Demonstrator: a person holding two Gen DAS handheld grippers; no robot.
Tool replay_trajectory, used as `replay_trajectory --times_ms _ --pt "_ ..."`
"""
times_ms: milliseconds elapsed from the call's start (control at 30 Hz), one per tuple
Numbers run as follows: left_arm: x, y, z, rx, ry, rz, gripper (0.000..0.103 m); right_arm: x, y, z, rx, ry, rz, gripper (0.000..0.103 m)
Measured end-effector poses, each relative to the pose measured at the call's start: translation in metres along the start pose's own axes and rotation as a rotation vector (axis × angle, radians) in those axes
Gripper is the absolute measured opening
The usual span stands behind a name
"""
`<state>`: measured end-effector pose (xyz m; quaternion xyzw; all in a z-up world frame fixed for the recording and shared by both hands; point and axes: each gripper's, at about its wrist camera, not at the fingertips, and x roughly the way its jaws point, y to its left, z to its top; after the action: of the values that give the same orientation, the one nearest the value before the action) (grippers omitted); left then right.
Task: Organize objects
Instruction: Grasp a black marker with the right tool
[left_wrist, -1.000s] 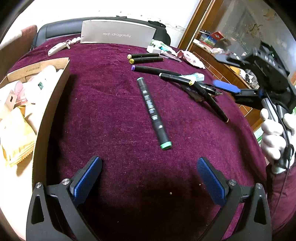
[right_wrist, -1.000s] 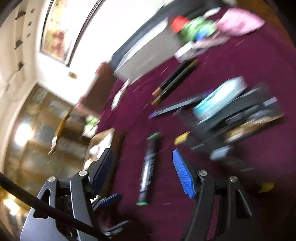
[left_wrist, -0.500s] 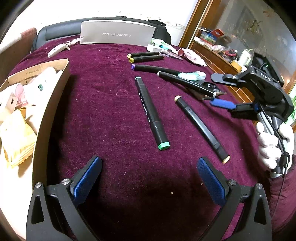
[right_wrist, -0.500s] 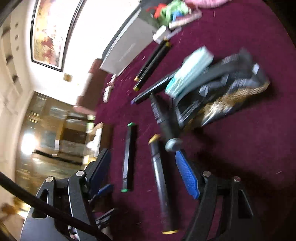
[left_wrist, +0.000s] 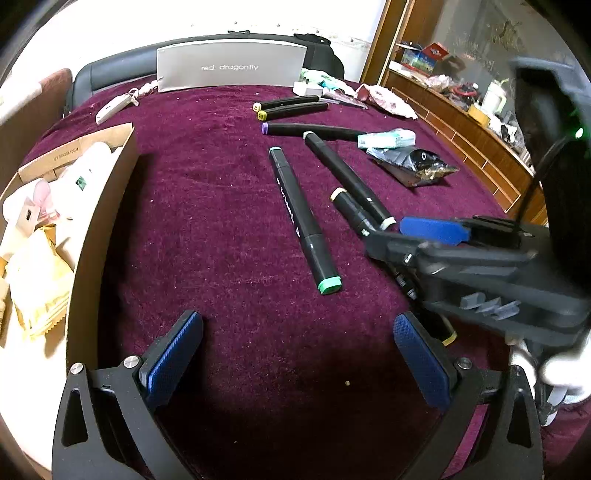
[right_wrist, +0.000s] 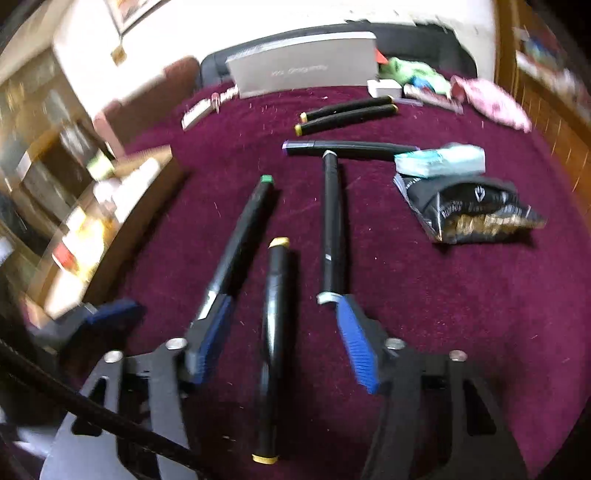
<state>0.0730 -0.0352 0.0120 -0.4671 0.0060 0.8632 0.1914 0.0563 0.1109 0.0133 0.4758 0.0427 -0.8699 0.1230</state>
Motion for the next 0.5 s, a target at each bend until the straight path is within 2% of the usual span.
replay_trajectory --times_ms 33,133,267,300,367,400,500 --pt "0.002 -0.004 0.000 0.021 0.010 0.023 0.101 0.001 0.003 -0.004 -0.030 0.018 -0.055 0.034" --pt "0.012 -0.023 -0.002 0.130 0.057 0.131 0.102 -0.001 -0.001 -0.006 -0.042 0.014 -0.093 0.033" --pt "0.011 -0.021 0.001 0.130 0.053 0.116 0.101 0.003 -0.008 0.000 0.009 0.025 -0.073 0.023" --pt "0.010 -0.019 0.001 0.118 0.047 0.103 0.100 0.004 -0.009 0.001 0.019 0.025 -0.073 0.019" --pt "0.003 -0.005 0.006 0.037 0.015 0.054 0.092 0.003 -0.013 0.001 0.030 0.028 -0.077 0.013" --pt "0.003 0.001 0.009 0.005 0.011 0.036 0.090 0.001 -0.018 -0.001 0.041 0.028 -0.075 0.013" --pt "0.006 0.012 0.026 -0.052 -0.003 0.052 0.089 -0.005 -0.027 -0.007 0.075 0.023 -0.067 0.012"
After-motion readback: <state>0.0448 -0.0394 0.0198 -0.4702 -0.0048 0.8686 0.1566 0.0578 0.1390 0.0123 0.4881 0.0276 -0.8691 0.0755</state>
